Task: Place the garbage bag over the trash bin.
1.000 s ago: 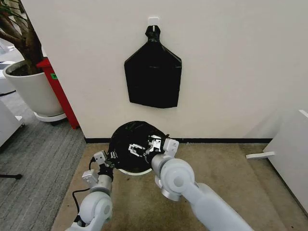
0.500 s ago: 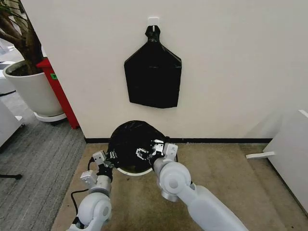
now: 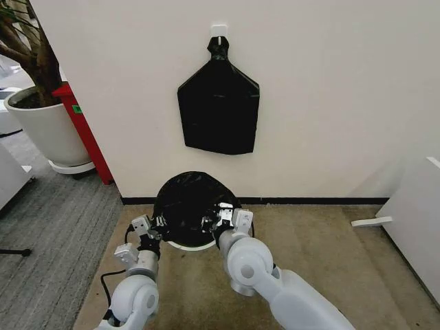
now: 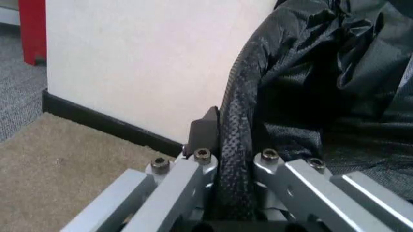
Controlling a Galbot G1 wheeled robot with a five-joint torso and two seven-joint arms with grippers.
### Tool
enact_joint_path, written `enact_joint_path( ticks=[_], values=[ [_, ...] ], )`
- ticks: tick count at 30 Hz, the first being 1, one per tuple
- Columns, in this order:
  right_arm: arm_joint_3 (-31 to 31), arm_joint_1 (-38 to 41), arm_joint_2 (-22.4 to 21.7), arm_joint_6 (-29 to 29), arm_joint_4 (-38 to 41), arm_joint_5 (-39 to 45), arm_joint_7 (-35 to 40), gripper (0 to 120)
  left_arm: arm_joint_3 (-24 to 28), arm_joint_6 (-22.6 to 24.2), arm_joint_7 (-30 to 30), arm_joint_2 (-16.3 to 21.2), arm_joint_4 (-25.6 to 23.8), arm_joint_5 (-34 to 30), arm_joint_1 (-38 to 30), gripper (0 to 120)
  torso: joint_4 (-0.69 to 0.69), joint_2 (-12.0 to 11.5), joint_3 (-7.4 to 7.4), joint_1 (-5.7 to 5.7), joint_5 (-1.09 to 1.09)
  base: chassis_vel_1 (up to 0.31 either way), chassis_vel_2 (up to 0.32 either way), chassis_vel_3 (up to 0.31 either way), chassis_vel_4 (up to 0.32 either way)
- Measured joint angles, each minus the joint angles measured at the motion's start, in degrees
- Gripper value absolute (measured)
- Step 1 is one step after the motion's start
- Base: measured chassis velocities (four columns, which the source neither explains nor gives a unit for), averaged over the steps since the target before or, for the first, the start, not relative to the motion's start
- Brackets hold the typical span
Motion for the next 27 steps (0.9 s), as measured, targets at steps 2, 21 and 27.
enact_joint_path(
  ticks=[2, 21, 27],
  values=[
    [-0.1, 0.0, 0.0, 0.0, 0.0, -0.1, 0.0, 2, 0.0, 0.0, 0.0, 0.0, 0.0, 0.0, -0.1, 3, 0.00, 0.0, 0.00, 0.00, 0.00, 0.000, 0.000, 0.000, 0.000],
    [1.8, -3.5, -2.3, 0.2, 6.6, -1.9, -0.9, 0, -0.2, 0.0, -0.3, 0.0, 0.8, 0.0, -0.4, 3, 0.00, 0.0, 0.00, 0.00, 0.00, 0.000, 0.000, 0.000, 0.000],
    [3.9, -6.1, -4.1, -0.7, 11.7, -1.7, -1.7, 0, -0.4, 0.0, -0.4, -0.1, 0.8, 0.0, -0.3, 3, 0.00, 0.0, 0.00, 0.00, 0.00, 0.000, 0.000, 0.000, 0.000]
  ],
)
